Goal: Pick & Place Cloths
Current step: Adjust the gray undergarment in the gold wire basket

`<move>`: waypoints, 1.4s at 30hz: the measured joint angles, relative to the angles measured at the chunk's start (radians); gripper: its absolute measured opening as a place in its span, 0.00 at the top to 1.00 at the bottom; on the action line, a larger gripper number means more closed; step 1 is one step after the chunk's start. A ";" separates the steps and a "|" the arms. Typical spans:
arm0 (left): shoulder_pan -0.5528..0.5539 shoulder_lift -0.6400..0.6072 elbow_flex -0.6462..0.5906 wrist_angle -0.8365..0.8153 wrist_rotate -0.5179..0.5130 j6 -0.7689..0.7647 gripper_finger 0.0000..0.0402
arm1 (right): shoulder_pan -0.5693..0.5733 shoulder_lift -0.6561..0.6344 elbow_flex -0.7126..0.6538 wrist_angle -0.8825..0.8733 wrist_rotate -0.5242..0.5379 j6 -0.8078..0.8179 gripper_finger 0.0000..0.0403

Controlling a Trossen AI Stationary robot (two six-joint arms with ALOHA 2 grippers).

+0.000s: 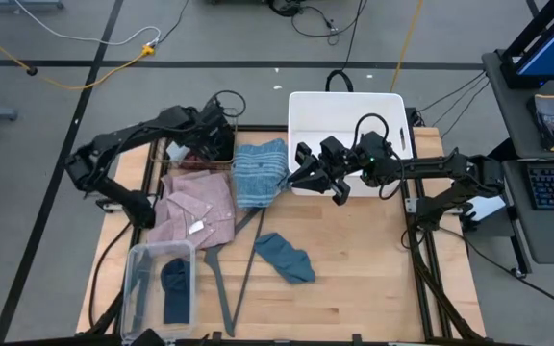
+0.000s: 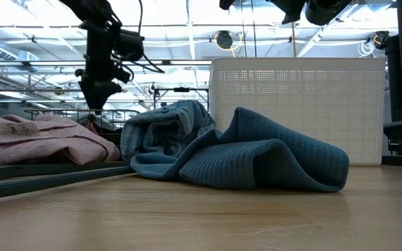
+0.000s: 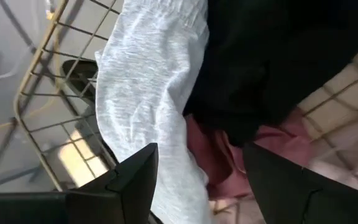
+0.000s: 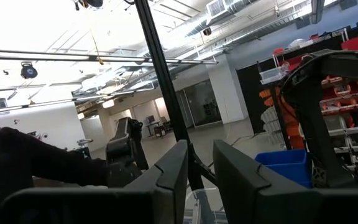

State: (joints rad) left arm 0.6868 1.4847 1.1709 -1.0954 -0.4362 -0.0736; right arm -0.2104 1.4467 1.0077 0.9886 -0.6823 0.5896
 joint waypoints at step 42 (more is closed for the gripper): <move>0.095 -0.112 0.129 -0.116 0.048 0.069 1.00 | 0.000 0.000 0.000 -0.044 0.035 0.000 0.82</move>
State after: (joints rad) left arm 0.7823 1.3723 1.2999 -1.2112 -0.3884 -0.0050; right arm -0.2108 1.4467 1.0077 0.9441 -0.6472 0.5892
